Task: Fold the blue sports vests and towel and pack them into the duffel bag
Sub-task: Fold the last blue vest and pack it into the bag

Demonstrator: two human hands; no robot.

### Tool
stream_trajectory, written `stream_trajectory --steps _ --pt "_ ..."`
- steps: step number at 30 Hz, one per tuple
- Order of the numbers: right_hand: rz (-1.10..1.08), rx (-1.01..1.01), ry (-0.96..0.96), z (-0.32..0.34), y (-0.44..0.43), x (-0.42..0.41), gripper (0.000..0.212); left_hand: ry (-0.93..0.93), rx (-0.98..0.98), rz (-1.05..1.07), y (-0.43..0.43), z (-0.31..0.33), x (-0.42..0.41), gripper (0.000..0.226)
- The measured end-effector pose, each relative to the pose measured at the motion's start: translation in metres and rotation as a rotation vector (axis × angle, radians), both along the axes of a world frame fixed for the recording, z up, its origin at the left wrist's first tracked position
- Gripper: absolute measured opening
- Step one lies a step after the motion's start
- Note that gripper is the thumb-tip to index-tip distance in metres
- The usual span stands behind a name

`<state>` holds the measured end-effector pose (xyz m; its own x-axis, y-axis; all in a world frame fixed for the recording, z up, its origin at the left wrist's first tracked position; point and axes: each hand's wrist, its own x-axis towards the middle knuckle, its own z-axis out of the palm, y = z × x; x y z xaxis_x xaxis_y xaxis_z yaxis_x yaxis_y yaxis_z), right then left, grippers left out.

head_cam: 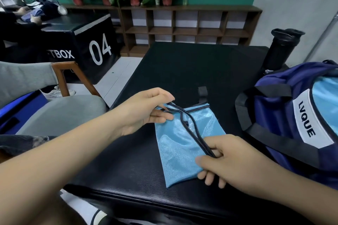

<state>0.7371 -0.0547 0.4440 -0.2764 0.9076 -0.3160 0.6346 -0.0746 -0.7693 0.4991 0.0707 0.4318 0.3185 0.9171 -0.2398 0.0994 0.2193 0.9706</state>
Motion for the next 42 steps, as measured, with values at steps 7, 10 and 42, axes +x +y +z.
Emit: stream_trajectory --steps 7,10,42 --pt "-0.034 -0.078 -0.101 -0.016 0.005 0.027 0.035 0.209 0.089 -0.107 -0.003 -0.011 0.026 0.022" --pt "-0.034 0.03 -0.271 -0.021 0.0 0.035 0.046 0.274 0.108 -0.142 -0.002 -0.017 0.031 0.031" --pt "0.397 0.779 -0.533 -0.047 0.027 0.054 0.053 1.076 0.965 -0.661 -0.094 -0.025 0.026 0.017"
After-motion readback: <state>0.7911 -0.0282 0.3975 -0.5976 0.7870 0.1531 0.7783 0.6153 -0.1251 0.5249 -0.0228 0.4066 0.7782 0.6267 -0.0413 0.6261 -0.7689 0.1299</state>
